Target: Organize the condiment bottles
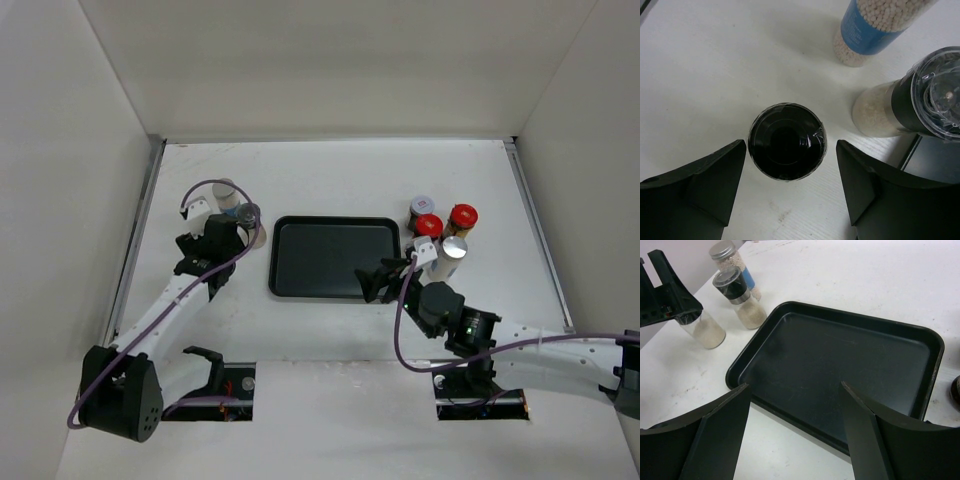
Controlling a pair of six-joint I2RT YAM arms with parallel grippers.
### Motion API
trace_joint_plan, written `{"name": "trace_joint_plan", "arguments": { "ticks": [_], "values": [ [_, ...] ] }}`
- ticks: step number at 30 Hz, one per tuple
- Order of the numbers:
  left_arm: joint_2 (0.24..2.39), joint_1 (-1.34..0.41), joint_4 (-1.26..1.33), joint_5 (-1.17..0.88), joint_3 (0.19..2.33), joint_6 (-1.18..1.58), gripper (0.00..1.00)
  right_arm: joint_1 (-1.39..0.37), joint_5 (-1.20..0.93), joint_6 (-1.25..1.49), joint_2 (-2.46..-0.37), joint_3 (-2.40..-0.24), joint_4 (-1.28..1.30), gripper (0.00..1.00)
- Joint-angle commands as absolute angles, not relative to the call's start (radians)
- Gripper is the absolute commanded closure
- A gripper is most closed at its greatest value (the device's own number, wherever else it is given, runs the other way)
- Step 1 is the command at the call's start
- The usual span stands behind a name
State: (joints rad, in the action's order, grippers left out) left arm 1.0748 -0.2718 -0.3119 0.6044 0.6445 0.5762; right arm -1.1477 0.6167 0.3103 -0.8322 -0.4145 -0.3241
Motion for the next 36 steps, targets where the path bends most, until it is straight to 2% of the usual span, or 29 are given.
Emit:
{"name": "trace_joint_plan", "arguments": {
  "ticks": [1, 4, 8, 10, 16, 22, 28, 31, 36],
  "values": [
    [1.080, -0.262, -0.212, 0.615, 0.627, 0.594, 0.32, -1.159, 0.604, 0.310, -0.839, -0.459, -0.397, 0.23],
    [1.107, -0.251, -0.199, 0.627, 0.630, 0.595, 0.41, -1.159, 0.601, 0.308, -0.847, -0.456, -0.399, 0.23],
    [1.075, -0.251, -0.201, 0.626, 0.617, 0.597, 0.60, -1.159, 0.604, 0.308, -0.839, -0.454, -0.399, 0.23],
    [1.020, -0.265, -0.234, 0.630, 0.621, 0.598, 0.64, -1.154, 0.604, 0.308, -0.836, -0.449, -0.399, 0.23],
    [0.766, -0.419, -0.472, 0.698, 0.741, 0.623, 0.65, -1.133, 0.606, 0.311, -0.808, -0.436, -0.399, 0.23],
    [0.787, -0.631, -0.558, 0.684, 0.830, 0.692, 0.68, -1.079, 0.597, 0.318, -0.795, -0.426, -0.397, 0.23],
    [1.046, -0.792, -0.290, 0.677, 0.885, 0.700, 0.66, -1.022, 0.612, 0.337, -0.770, -0.399, -0.416, 0.23],
    [1.211, -0.808, -0.140, 0.657, 0.937, 0.629, 0.66, -0.996, 0.615, 0.356, -0.762, -0.390, -0.405, 0.24],
    [1.356, -0.774, 0.053, 0.621, 0.956, 0.569, 0.66, -0.976, 0.620, 0.370, -0.753, -0.374, -0.410, 0.23]
  ]
}}
